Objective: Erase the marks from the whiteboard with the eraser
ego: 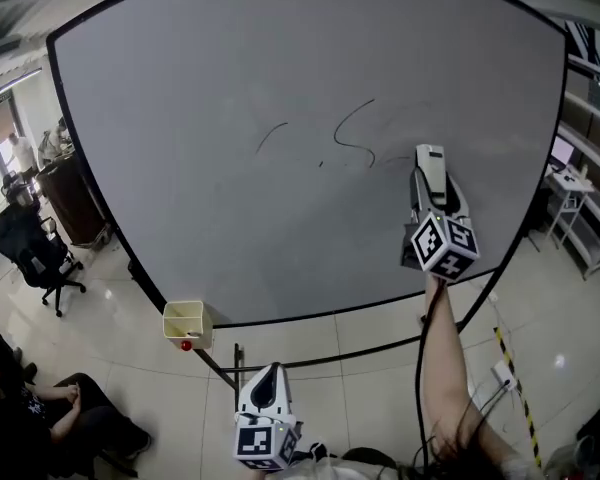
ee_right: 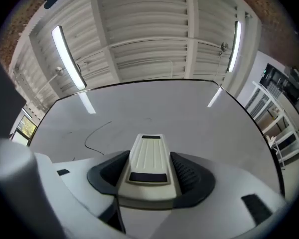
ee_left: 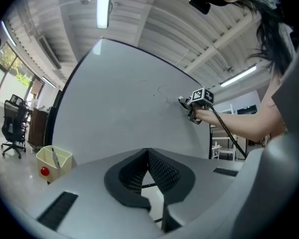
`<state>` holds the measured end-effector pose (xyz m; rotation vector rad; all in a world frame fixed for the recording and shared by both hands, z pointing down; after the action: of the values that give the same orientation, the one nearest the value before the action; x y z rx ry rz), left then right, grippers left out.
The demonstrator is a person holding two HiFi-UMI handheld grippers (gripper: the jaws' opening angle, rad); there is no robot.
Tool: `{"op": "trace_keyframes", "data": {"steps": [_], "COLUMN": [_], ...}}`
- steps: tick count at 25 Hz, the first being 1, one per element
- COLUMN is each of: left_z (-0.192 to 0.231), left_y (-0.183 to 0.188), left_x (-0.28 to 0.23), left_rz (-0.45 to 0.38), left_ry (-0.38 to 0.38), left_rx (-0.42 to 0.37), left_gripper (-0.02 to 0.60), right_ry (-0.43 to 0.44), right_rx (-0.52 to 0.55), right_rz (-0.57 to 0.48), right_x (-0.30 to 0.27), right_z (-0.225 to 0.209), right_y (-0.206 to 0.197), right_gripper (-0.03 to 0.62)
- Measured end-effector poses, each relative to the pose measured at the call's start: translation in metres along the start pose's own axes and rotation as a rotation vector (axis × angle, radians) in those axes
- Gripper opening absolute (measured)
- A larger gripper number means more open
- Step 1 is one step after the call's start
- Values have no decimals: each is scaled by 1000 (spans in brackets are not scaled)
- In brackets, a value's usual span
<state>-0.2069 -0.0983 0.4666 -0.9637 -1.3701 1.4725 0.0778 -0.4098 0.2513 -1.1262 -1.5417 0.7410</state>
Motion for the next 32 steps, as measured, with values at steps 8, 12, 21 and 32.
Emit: {"op": "trace_keyframes", "data": {"steps": [8,12,21,32], "left_z": [38,43,36,28], "left_y": [7,4,1,0], "left_x": [-12,-15,-28,-39], "left_rz": [-25,-20,-29,-20], "left_ry": [53,79,100,103], "left_rx": [55,80,122,134], "left_gripper": [-17,-17,-17,-17], "right_ry": [-109,-93,261,43], "right_rx": [49,84,359,108], "right_rz": [-68,-99,-150,-147], "right_x": [-10,0,55,8], "right_z": [14,37,173,24], "right_y": [-29,-37,-70,-19], "right_gripper": [276,276,276,275]}}
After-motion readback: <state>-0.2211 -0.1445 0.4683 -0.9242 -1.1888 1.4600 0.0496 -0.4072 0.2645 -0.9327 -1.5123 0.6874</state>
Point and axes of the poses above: the fingertips, and each gripper's own axes: x backward along the fingers, z to its left, y out of its top, the point moved 8 cm from there along x, backward along the fingers, and after that the axes turned 15 degrees about -y, right-handed, at the moved point
